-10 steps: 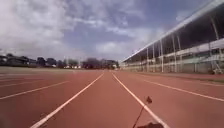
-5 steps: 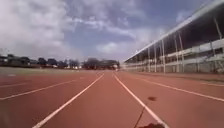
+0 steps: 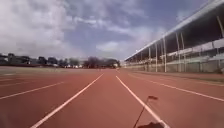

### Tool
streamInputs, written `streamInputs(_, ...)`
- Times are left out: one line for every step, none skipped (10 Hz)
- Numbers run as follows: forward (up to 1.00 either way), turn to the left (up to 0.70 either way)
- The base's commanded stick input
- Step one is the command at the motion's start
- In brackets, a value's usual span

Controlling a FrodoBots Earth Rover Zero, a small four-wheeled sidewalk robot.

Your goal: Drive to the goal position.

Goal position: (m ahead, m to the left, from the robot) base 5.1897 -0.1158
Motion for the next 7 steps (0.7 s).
streamInputs(0.70, 0.00)
streamInputs(0.70, 0.00)
streamInputs(0.70, 0.00)
streamInputs(0.70, 0.00)
streamInputs(0.70, 0.00)
streamInputs(0.70, 0.00)
streamInputs(0.70, 0.00)
